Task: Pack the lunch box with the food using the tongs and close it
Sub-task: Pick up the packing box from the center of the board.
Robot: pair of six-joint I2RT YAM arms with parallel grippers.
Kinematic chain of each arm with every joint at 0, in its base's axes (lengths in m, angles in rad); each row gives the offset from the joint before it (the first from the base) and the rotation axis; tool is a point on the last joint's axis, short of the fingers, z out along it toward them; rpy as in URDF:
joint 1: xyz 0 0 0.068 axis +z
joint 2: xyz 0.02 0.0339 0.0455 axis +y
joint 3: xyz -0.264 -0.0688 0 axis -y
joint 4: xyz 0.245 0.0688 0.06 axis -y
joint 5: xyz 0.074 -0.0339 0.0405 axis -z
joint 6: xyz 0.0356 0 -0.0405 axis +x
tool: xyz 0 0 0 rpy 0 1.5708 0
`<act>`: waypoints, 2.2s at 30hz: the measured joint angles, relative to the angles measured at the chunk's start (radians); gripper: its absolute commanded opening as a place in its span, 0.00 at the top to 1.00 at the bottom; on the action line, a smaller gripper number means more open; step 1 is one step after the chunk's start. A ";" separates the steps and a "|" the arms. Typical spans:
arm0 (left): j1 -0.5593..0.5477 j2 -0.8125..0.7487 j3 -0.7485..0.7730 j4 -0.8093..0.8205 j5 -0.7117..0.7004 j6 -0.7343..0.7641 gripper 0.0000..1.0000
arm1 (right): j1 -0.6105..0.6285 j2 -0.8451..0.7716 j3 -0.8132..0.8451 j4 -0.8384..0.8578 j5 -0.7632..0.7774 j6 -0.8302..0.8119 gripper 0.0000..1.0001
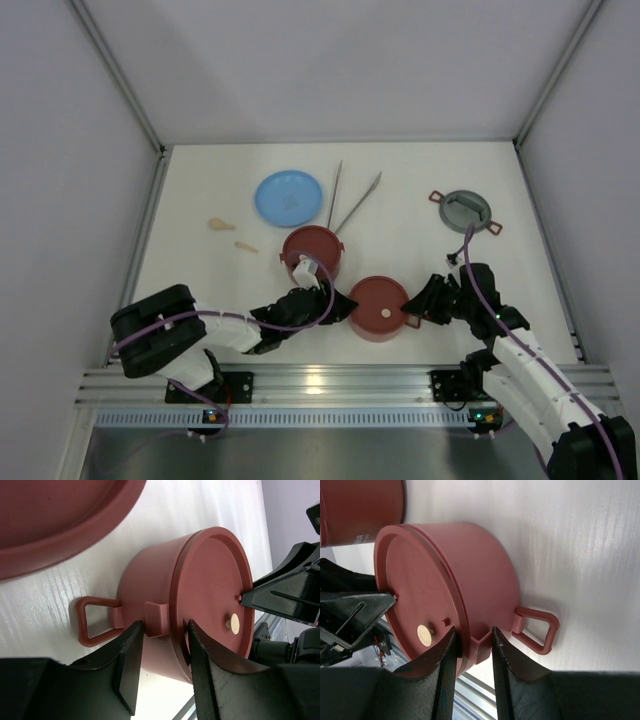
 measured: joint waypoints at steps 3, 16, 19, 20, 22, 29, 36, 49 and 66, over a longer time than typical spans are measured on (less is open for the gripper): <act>0.008 0.000 -0.004 0.015 -0.004 0.005 0.68 | 0.000 0.004 0.000 0.000 -0.008 0.000 0.88; 0.033 0.039 -0.024 0.125 -0.011 0.014 0.93 | 0.000 0.032 0.000 0.021 -0.030 0.003 0.89; 0.038 0.055 -0.026 0.154 -0.009 0.016 0.98 | 0.000 0.033 0.001 0.021 -0.029 0.004 0.89; 0.039 0.056 -0.026 0.156 -0.007 0.016 1.00 | 0.000 0.031 0.002 0.020 -0.029 0.005 0.89; 0.040 0.055 -0.026 0.156 -0.003 0.019 1.00 | 0.000 0.030 0.009 0.012 -0.029 0.005 0.89; 0.037 0.021 -0.022 0.105 0.019 0.037 1.00 | 0.000 0.017 0.035 -0.019 -0.021 0.001 0.90; 0.010 -0.041 -0.001 -0.021 0.004 0.060 1.00 | 0.000 0.012 0.040 -0.039 -0.024 -0.001 0.91; -0.029 -0.157 0.003 -0.185 -0.011 0.082 1.00 | 0.004 0.012 0.041 -0.041 -0.064 -0.008 0.91; -0.038 -0.265 0.127 -0.434 -0.067 0.119 1.00 | 0.004 0.062 0.172 -0.092 -0.051 -0.034 0.92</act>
